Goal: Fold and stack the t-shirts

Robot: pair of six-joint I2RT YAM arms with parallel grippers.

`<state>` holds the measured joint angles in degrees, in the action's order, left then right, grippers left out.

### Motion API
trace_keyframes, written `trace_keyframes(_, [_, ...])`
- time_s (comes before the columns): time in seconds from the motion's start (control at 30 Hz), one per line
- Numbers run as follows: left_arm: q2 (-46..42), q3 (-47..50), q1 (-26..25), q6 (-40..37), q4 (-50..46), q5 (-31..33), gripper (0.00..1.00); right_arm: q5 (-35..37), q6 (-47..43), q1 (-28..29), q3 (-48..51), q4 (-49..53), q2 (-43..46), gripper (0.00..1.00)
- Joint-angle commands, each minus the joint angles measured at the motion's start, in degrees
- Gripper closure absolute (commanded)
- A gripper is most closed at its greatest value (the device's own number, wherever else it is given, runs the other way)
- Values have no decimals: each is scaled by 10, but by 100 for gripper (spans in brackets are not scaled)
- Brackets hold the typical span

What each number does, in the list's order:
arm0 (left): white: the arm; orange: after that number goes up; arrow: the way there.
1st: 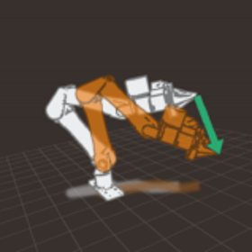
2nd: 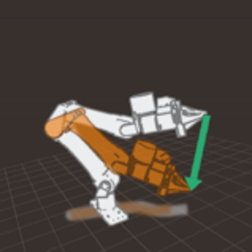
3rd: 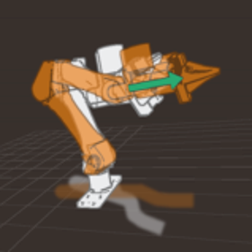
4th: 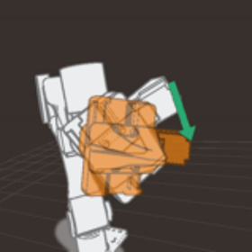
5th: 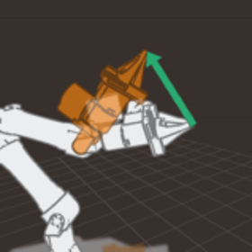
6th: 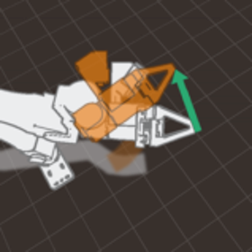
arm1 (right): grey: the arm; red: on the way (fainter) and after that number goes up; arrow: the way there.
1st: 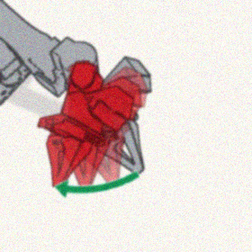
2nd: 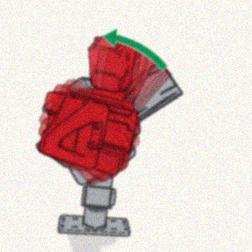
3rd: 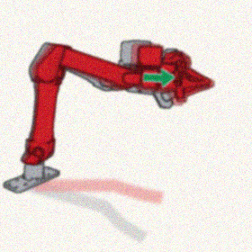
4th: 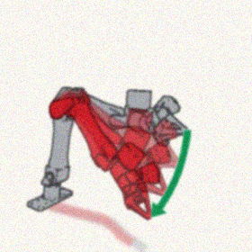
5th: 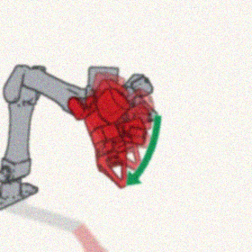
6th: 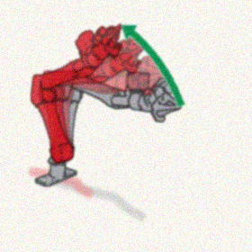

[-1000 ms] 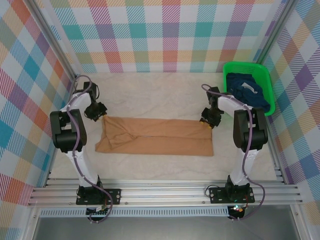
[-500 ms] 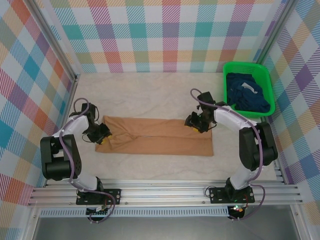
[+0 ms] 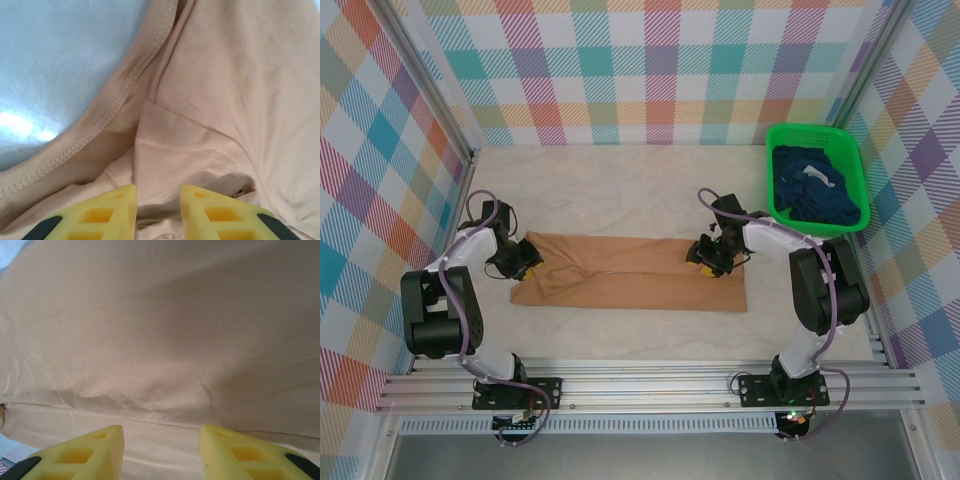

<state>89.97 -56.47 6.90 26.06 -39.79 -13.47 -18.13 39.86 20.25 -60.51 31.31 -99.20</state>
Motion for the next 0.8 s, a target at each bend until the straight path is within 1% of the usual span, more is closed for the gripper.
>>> trace_keyframes(0.0, [23,-6,-2,-8,16,5,71,-11,6,5,-12,-4,-12,56])
trace_keyframes(0.13, [47,-3,-2,-15,32,13,72,-5,5,6,-14,2,-22,57])
trace_keyframes(0.3, [57,-9,-2,-24,41,20,73,-1,6,6,-8,3,-28,57])
trace_keyframes(0.43, [61,-20,-5,-28,28,28,75,-1,6,6,-7,5,-29,57])
trace_keyframes(0.6, [30,-16,-9,-42,3,65,70,2,7,6,-10,7,-32,57])
trace_keyframes(0.77, [42,-2,-9,-41,29,45,70,0,8,6,-9,4,-36,57])
